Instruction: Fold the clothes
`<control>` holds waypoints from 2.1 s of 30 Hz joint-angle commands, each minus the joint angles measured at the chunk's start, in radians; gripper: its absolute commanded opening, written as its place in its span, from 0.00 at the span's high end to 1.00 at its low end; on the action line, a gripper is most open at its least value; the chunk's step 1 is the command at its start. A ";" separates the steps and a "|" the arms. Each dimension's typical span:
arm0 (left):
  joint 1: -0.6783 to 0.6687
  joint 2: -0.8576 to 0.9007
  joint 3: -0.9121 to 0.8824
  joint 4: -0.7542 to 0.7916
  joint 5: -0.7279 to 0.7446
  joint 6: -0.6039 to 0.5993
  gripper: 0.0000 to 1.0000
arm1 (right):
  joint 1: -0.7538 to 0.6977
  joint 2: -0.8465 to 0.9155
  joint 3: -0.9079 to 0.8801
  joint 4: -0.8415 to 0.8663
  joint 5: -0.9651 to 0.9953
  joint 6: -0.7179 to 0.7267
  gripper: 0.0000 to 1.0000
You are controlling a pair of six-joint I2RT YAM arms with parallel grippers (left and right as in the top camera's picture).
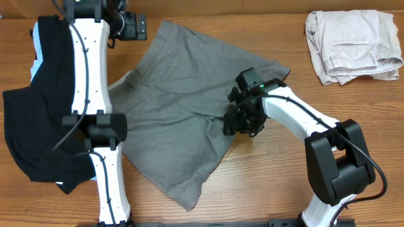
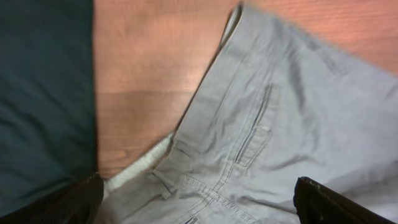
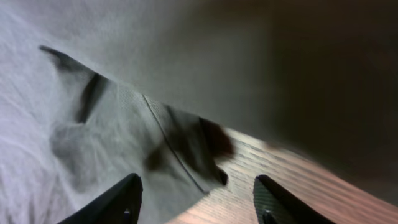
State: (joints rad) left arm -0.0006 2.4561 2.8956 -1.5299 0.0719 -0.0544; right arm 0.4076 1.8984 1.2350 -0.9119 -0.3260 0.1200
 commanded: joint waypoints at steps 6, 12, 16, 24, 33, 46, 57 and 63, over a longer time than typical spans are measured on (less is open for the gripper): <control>-0.015 -0.043 0.013 0.000 0.007 0.059 0.00 | 0.004 -0.030 -0.060 0.047 -0.010 0.010 0.50; -0.016 -0.043 0.013 -0.004 0.007 0.079 0.00 | 0.027 -0.030 -0.080 0.040 -0.048 0.006 0.70; -0.023 -0.043 0.013 -0.006 0.007 0.079 0.00 | 0.029 -0.030 -0.080 0.050 -0.070 0.009 0.96; -0.023 -0.043 0.013 -0.011 0.008 0.103 0.00 | -0.055 -0.055 0.045 -0.232 0.056 0.011 0.96; -0.040 -0.042 0.013 -0.021 0.009 0.104 0.00 | -0.282 -0.069 0.277 -0.484 0.130 -0.050 0.96; -0.144 0.002 -0.176 0.200 0.115 0.221 0.00 | -0.369 -0.068 0.277 -0.546 0.141 -0.049 0.16; -0.257 0.153 -0.274 0.363 0.190 0.454 0.07 | -0.369 -0.068 0.277 -0.430 0.096 -0.037 0.23; -0.298 0.243 -0.274 0.369 0.187 0.473 0.05 | -0.369 -0.068 0.277 -0.407 0.095 -0.016 0.22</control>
State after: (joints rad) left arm -0.2848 2.6560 2.6297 -1.1694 0.2359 0.3695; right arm 0.0391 1.8477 1.5005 -1.3251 -0.2211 0.0875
